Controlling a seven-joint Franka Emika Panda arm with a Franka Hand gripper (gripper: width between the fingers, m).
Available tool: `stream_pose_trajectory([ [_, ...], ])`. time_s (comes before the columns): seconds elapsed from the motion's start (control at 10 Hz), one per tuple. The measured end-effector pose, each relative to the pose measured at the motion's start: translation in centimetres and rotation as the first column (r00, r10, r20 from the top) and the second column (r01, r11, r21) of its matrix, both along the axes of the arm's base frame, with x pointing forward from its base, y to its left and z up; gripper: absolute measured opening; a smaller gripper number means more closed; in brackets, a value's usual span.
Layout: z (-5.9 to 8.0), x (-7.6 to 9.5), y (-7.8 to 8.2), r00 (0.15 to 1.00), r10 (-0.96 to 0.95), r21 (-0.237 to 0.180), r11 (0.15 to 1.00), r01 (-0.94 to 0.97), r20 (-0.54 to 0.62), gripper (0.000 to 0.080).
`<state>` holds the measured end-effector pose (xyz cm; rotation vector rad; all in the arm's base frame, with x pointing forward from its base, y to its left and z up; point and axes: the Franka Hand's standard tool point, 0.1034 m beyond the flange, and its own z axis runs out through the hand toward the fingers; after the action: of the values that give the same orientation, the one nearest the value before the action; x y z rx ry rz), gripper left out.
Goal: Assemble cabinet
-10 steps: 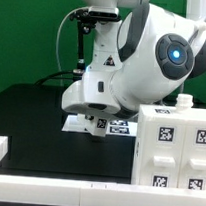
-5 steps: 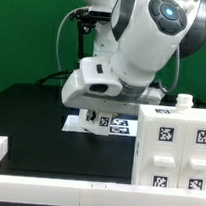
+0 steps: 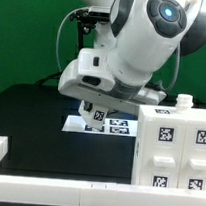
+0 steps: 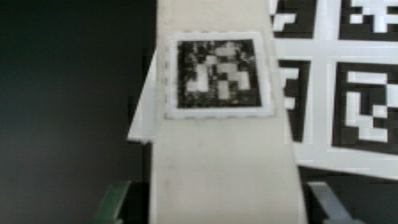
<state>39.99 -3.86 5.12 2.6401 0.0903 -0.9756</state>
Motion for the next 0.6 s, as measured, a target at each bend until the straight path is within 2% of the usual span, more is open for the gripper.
stream_pose_trajectory([
  [0.1, -0.4, -0.9, 0.5, 1.0, -0.009, -0.045, 0.999, 0.009, -0.014, 0.0287],
  [0.3, -0.5, -0.9, 0.5, 1.0, 0.015, -0.022, 1.0, -0.016, -0.027, 0.0287],
  [0.4, -0.5, -0.9, 0.4, 1.0, 0.01, -0.026, 1.0, -0.01, -0.027, 0.0287],
  [0.5, 0.3, -0.7, 0.0, 0.996, -0.029, -0.07, 0.997, 0.023, -0.088, 0.0287],
  [0.6, 0.7, 0.3, -0.5, 0.992, -0.011, -0.058, 0.998, 0.004, -0.124, 0.0287],
])
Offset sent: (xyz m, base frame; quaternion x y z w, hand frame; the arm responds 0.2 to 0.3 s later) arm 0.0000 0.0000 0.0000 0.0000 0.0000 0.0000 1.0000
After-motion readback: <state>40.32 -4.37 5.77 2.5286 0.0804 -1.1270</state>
